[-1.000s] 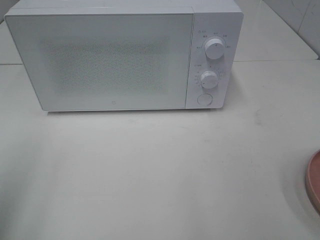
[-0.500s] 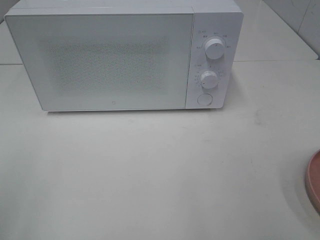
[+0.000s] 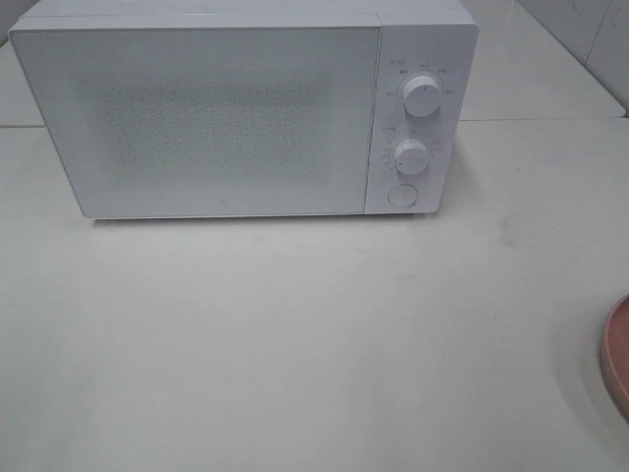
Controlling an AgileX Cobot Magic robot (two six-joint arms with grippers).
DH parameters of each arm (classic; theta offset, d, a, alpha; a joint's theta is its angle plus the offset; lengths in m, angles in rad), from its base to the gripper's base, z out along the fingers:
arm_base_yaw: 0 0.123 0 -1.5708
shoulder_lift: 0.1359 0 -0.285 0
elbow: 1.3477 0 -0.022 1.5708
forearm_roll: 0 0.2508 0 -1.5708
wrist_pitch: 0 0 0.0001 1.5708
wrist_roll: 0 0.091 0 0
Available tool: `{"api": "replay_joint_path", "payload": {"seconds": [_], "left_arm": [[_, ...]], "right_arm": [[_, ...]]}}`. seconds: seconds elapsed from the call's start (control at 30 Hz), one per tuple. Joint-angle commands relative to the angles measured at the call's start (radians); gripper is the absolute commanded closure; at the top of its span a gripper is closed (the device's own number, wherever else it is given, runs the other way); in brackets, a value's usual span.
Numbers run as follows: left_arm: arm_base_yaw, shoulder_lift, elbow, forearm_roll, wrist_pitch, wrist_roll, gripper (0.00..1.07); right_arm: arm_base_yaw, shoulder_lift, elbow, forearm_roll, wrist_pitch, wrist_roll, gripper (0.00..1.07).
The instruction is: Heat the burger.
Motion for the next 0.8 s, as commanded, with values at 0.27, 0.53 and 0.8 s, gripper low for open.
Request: {"api": "replay_joint_path", "payload": {"seconds": [0.27,0.53,0.8], "left_arm": [[0.058,-0.066,0.000,-0.007,0.002,-0.004,0.06],[0.058,-0.067,0.000,-0.004,0.002,-0.004,0.06],[0.058,-0.066,0.000,-0.004,0.002,-0.004,0.06]], "right_arm": [[-0.006,-0.029,0.003,-0.005,-0.004,-0.002,0.32],[-0.006,-0.029,0.003,-0.005,-0.004,-0.002,0.32],[-0.006,-0.029,0.003,-0.005,-0.004,-0.002,0.32]]}}
